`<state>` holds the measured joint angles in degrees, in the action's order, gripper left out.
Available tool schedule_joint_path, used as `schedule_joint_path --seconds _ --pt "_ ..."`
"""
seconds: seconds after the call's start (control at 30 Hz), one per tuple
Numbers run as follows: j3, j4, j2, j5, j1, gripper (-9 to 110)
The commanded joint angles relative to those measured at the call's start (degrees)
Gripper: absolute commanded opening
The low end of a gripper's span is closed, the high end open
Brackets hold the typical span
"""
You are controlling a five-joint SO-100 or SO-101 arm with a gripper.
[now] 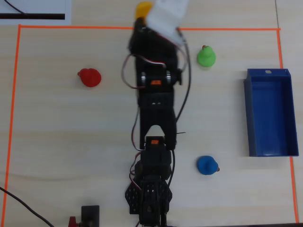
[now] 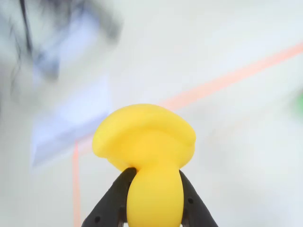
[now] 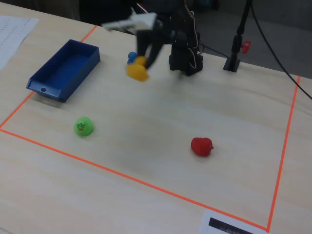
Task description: Grasp yellow duck and put it into box.
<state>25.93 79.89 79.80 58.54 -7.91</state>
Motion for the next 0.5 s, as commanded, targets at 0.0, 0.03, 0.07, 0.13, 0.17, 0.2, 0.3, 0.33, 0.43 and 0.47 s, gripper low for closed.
schedule_joint_path --seconds 0.0,0.03,0.07,0.13,0.17,0.2,0.3,0.33,0.43,0.47 --pt "-1.2 -9.7 3.6 4.0 -18.6 0" --pt "0.2 -12.8 3.6 4.7 -21.4 0" --pt "2.2 -15.9 3.8 5.3 -24.2 0" --pt "6.0 -21.4 4.0 6.5 -29.0 0" --pt "8.0 -24.3 4.0 7.0 -31.2 0" --pt "10.1 -27.3 3.9 7.6 -33.3 0" --pt "17.1 -35.4 3.6 10.3 -38.8 0" --pt "19.9 -38.1 3.6 11.6 -40.3 0" --pt "28.9 -46.7 4.5 15.5 -44.3 0" --pt "32.3 -49.8 4.8 16.9 -45.4 0"
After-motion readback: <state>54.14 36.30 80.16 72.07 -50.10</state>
